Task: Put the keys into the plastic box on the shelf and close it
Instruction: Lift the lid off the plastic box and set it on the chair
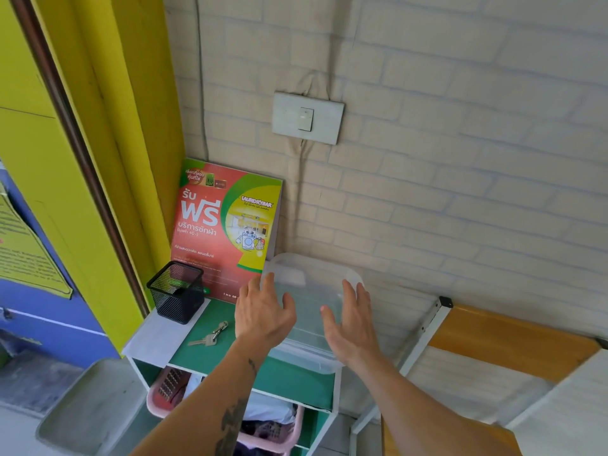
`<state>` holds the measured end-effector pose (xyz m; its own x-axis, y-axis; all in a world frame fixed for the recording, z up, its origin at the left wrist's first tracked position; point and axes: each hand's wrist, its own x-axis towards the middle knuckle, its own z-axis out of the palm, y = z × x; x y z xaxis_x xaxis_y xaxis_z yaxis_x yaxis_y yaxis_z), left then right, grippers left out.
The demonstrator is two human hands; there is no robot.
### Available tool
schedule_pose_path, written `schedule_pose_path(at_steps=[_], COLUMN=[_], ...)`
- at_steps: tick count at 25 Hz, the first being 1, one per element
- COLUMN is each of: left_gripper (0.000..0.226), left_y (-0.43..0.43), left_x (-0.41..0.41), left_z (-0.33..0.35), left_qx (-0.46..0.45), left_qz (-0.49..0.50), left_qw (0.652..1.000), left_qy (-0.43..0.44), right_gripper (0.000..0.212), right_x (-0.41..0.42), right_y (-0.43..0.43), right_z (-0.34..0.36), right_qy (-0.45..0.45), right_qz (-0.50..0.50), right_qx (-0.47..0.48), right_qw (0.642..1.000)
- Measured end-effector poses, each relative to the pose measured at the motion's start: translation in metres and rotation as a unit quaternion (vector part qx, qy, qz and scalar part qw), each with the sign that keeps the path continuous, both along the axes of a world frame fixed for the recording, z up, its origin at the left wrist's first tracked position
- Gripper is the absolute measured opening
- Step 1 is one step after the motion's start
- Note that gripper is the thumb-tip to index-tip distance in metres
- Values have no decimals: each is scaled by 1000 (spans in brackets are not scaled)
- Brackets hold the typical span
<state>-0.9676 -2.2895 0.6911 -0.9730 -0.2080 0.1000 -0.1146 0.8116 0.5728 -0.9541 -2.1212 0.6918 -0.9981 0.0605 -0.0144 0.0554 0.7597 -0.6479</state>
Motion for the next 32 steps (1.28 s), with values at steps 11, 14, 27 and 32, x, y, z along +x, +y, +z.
schedule_pose_path(at_steps=[11, 14, 27, 32], left_gripper=[50, 50, 47, 46], left_y=[7, 8, 30, 74], left_x=[8, 9, 15, 30], left_z=[13, 17, 37, 43], left_qx=[39, 62, 26, -11], left_qz=[49, 60, 42, 7], left_qw=[998, 996, 997, 998], left_qy=[10, 17, 54, 58], right_gripper=[64, 62, 58, 59], right_x=[-10, -12, 5, 31], right_y=[7, 8, 32, 77], right_z=[9, 15, 24, 23], right_qy=[16, 30, 68, 71], right_qz=[-10, -5, -25, -41], right_qx=[-24, -31, -65, -54], right_qw=[1000, 999, 995, 995])
